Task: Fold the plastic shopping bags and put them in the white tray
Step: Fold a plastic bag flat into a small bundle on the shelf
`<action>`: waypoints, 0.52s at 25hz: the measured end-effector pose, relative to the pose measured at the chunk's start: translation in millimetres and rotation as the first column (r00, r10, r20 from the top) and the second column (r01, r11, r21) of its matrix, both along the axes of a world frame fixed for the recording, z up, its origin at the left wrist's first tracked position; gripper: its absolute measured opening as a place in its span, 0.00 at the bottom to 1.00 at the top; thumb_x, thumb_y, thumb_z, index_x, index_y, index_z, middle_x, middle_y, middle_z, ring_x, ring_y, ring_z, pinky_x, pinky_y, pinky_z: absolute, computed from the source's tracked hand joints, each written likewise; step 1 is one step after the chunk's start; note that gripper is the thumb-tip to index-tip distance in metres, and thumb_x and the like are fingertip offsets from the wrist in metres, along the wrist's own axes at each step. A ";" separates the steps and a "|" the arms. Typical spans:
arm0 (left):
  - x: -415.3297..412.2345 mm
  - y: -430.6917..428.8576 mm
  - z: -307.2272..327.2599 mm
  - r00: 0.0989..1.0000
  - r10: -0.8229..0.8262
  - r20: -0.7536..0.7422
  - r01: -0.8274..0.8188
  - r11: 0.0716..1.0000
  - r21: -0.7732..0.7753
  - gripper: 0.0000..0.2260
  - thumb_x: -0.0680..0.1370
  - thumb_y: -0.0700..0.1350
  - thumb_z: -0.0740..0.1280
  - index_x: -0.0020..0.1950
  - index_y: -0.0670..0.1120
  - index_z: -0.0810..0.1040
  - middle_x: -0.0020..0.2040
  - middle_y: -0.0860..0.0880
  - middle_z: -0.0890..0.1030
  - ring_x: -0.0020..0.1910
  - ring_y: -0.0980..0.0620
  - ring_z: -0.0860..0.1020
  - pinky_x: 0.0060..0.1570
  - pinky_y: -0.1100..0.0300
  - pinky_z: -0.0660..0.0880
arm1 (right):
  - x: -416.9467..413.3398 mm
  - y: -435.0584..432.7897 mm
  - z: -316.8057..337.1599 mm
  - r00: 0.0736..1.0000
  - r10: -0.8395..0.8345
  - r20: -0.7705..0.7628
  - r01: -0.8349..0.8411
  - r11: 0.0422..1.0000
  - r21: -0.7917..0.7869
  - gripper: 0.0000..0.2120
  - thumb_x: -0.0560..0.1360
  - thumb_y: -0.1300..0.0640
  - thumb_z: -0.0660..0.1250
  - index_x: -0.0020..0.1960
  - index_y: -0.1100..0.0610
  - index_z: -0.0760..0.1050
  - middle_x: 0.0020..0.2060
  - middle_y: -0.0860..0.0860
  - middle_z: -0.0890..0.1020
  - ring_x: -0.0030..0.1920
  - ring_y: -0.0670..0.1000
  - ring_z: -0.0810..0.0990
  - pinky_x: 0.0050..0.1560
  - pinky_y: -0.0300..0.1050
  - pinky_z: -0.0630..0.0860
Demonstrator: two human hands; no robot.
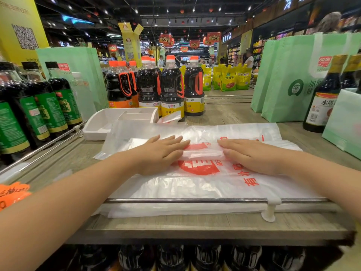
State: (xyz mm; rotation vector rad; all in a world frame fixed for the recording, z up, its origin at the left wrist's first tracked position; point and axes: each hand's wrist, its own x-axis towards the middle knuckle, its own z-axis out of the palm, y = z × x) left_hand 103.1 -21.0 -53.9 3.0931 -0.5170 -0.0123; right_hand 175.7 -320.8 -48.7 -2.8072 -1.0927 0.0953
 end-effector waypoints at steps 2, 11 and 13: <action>2.7 3.9 -2.9 0.998 0.061 -0.024 -0.060 0.997 0.043 0.24 0.85 0.57 0.44 0.81 0.59 0.43 0.82 0.55 0.45 0.80 0.56 0.42 0.78 0.48 0.39 | 2.5 -0.1 -1.7 0.999 -0.023 -0.025 0.022 0.999 -0.033 0.28 0.82 0.37 0.44 0.80 0.42 0.51 0.79 0.39 0.53 0.78 0.42 0.51 0.77 0.40 0.45; -3.5 12.5 -2.1 0.973 0.098 -0.211 -0.089 0.995 0.051 0.34 0.76 0.71 0.41 0.80 0.62 0.38 0.81 0.55 0.39 0.79 0.56 0.38 0.78 0.50 0.38 | 8.9 -13.6 -5.2 0.989 -0.108 -0.102 0.093 0.985 -0.144 0.30 0.83 0.38 0.45 0.82 0.46 0.45 0.81 0.44 0.47 0.80 0.44 0.45 0.78 0.42 0.41; -2.1 12.8 2.1 0.991 0.080 -0.111 -0.077 0.997 0.028 0.30 0.81 0.66 0.45 0.81 0.58 0.48 0.82 0.53 0.52 0.80 0.53 0.49 0.78 0.49 0.47 | 8.2 -12.4 1.5 0.994 -0.099 -0.042 0.096 0.992 -0.084 0.29 0.83 0.40 0.51 0.81 0.49 0.54 0.80 0.46 0.57 0.78 0.47 0.56 0.76 0.41 0.50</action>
